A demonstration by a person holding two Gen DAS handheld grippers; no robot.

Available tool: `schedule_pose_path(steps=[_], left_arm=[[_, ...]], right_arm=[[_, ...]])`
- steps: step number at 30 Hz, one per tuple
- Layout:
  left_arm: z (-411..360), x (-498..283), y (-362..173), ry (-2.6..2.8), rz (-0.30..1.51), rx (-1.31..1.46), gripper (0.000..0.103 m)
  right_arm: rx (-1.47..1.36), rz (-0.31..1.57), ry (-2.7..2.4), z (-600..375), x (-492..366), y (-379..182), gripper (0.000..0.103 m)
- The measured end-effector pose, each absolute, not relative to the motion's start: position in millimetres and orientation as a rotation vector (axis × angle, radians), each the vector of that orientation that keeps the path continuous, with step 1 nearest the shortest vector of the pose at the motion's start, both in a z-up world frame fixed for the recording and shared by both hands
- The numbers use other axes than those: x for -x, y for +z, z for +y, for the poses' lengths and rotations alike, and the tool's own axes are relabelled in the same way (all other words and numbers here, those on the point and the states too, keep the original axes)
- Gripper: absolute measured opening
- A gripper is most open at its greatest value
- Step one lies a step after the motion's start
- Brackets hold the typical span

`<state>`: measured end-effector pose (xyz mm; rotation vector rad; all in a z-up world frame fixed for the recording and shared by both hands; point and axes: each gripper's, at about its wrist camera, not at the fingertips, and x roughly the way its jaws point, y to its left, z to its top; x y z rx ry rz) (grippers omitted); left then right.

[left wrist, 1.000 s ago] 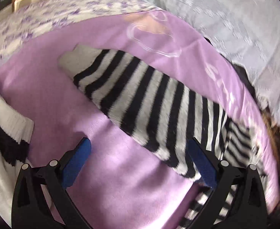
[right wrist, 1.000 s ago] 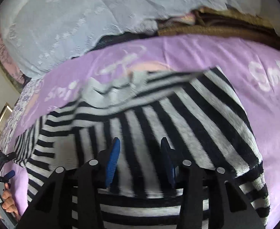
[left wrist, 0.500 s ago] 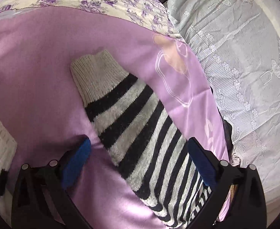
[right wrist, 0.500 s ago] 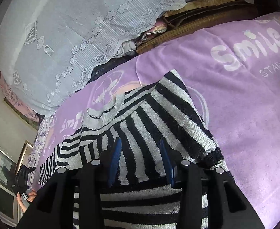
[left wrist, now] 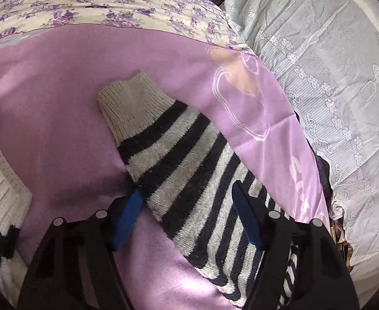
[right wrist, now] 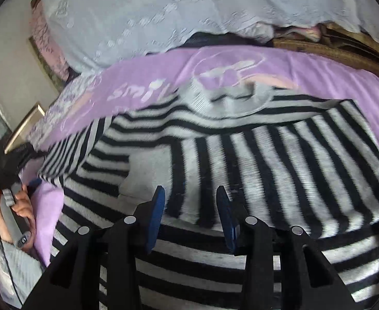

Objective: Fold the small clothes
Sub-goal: 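Reach the left gripper to the other grey sleeve cuff and grasp it, then fold the held sleeve across the body with the left gripper, release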

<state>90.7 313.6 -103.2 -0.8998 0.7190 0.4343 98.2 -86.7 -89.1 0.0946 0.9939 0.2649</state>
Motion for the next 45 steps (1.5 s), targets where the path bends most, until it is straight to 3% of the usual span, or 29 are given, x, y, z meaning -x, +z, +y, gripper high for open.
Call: schedule_pose_path(steps=[6,10,14,18,21,25,29,34,45], left_arm=[[315.6,-90.8,-105.5,0.429,0.727,0.914,0.068],[315.6,-90.2,-105.0,0.421,0.725,0.919,0.067],[315.6,-89.9,-105.1,0.423,0.724,0.918,0.065],[315.3,-89.3,-105.1,0.434,0.732,0.903,0.055],[316.9,-88.1,-105.6,0.441,0.737,0.902,0.047],[325.2,-82.7,-110.1,0.425,0.729,0.963,0.045],[333.9,-76.6,-117.0,0.404,0.704,1.041,0.044],[334.0,-73.5,-113.6,0.391,0.685,1.05,0.019],[281.7,-82.3,-66.8,0.373,0.676,0.715,0.012]], right_arm=[[-0.054,0.91,0.243,-91.6,-94.7,-67.3,0.043],[-0.133,0.858,0.061,-158.4,-112.3,-54.4,0.043],[-0.23,0.939,-0.066,-225.4,-132.7,-80.6,0.043],[-0.273,0.92,-0.059,-235.7,-123.3,-81.1,0.038],[-0.211,0.855,-0.025,-211.1,-102.9,-64.4,0.042],[-0.127,0.89,0.08,-180.6,-84.5,-73.6,0.058],[-0.176,0.856,0.062,-188.2,-75.2,-71.2,0.056],[-0.247,0.769,0.073,-198.8,-51.9,-49.3,0.058],[-0.319,0.782,0.134,-198.1,-49.1,-47.8,0.058]])
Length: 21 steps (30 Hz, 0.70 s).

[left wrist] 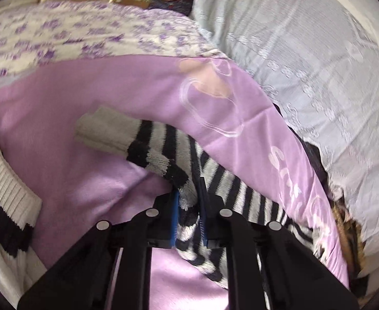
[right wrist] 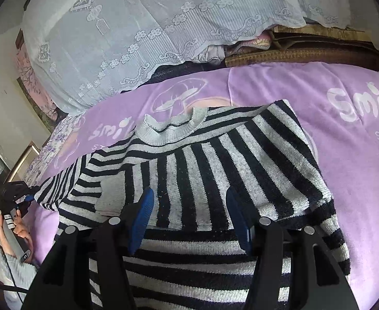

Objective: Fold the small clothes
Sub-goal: 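Fold the held sleeve across the body with the left gripper, release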

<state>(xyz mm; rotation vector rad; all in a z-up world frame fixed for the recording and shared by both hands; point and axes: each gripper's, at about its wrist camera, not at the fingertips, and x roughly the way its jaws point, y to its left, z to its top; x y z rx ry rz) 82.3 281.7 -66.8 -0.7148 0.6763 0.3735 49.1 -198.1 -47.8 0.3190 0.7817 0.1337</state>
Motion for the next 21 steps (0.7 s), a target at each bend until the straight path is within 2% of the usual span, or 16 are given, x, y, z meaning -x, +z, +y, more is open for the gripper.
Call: schedule_pose_path(steps=[14,21], left_arm=[[183.1,-82.7,-32.5,0.193,0.649,0.369,0.012],[143.8,-79.7,-22.2,0.112,0.648,0.32,0.012]], right_arm=[[-0.405,0.832,0.197,-197.7,-56.5,-60.1,0.061],[-0.451,0.834,0.193,-206.9,-57.4,-62.4,0.061]])
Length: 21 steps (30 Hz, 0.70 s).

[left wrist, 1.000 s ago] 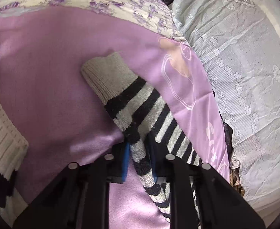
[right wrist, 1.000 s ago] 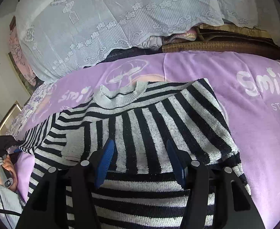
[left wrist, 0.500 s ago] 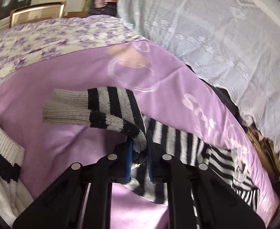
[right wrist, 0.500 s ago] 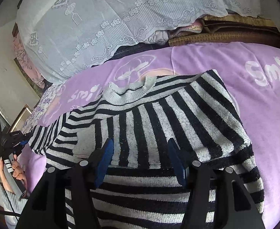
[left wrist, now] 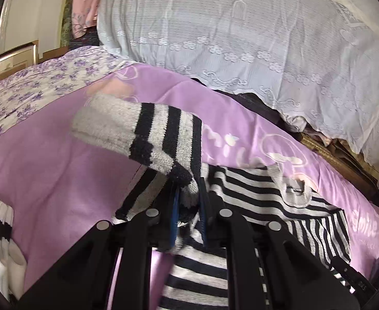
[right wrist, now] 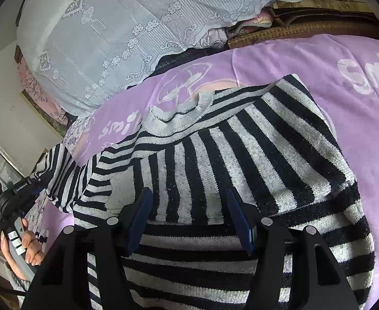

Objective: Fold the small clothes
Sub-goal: 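Fold the held sleeve across the body with the left gripper, release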

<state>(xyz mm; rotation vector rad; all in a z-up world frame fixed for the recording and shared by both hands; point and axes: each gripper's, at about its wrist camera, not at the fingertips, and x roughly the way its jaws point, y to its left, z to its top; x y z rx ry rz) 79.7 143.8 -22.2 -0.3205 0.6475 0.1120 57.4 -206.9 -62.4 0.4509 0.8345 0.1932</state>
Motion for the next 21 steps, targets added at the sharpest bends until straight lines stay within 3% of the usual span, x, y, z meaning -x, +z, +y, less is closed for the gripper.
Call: schedule_pose_path(steps=[21], left_arm=[[30.5,-84.5,-16.4,-0.047,0.696,0.179,0.012]], right_arm=[[-0.623,0.828,0.236,-237.4,-61.2,-59.7,0.062]])
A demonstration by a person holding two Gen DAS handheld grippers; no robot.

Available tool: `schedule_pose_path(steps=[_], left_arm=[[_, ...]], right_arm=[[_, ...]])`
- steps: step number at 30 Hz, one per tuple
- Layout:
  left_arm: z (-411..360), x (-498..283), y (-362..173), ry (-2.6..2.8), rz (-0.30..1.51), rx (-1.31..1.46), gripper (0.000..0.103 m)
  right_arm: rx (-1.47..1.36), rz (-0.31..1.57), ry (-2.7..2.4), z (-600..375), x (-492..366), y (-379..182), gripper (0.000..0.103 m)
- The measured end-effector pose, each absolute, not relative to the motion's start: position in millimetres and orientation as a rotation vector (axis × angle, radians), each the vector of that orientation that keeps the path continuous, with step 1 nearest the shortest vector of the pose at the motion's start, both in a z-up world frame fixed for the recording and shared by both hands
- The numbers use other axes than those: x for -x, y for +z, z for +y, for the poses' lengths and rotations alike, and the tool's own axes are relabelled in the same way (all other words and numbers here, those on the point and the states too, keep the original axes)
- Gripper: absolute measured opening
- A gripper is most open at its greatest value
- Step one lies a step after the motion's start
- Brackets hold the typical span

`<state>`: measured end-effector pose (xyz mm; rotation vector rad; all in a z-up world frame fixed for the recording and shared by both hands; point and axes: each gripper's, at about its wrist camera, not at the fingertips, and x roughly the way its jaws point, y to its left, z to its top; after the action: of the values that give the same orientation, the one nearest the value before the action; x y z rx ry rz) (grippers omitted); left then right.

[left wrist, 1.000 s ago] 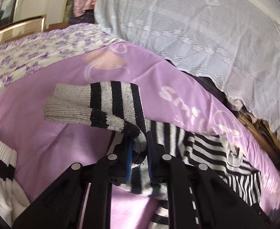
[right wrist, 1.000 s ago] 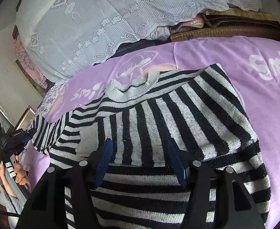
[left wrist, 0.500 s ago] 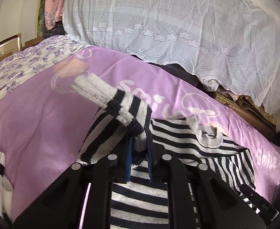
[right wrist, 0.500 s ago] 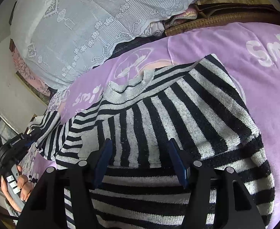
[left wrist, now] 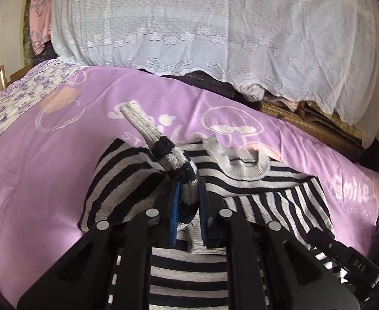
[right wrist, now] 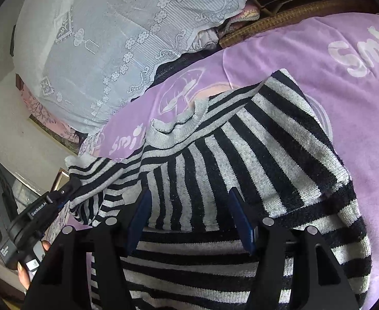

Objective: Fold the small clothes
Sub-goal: 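Fold the held sleeve across the body with the left gripper, release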

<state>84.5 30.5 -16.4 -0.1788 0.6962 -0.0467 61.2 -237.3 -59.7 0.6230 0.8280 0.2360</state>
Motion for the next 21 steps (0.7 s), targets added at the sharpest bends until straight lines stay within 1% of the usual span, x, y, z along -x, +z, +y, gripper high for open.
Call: schedule_pose_path(steps=[8,10,11,12,13,15,17,20,21], left_arm=[[-11.4,-86.5,-21.7,-0.135,0.711,0.15,0.012],[-23.7,-84.4,-28.0,-0.187,0.744,0.124,0.013],[-28.9,-82.5,-32.2,-0.217,0.765,0.113,0.014],[-32.3,-80.2,-36.1,-0.236,0.78,0.099,0.024],[-36.2,-76.9,-39.8,-0.244,0.788,0.076,0.037],[-38.3,-69.1,-43.7,-0.233,0.776,0.041,0.049],[-33.3,-62.4,-43.1,-0.228,0.766,0.027,0.052],[-13.7,-54.5,-37.4,-0.208,0.749,0.05,0.064],[-4.1,-51.3,-34.6,-0.188,0.736,0.057,0.069]], right_arm=[[-0.704,0.846,0.257,-245.4,-65.6,-66.7,0.062],[-0.724,0.851,0.266,-246.6,-66.2,-68.7,0.062],[-0.731,0.853,0.27,-247.0,-66.7,-69.5,0.062],[-0.74,0.857,0.274,-247.2,-67.0,-70.5,0.062],[-0.755,0.862,0.283,-247.2,-67.8,-72.4,0.062],[-0.787,0.879,0.305,-246.9,-69.5,-76.9,0.062],[-0.816,0.894,0.323,-246.2,-71.0,-81.8,0.062],[-0.833,0.894,0.328,-245.5,-70.4,-82.0,0.062],[-0.841,0.894,0.336,-245.3,-70.4,-82.2,0.062]])
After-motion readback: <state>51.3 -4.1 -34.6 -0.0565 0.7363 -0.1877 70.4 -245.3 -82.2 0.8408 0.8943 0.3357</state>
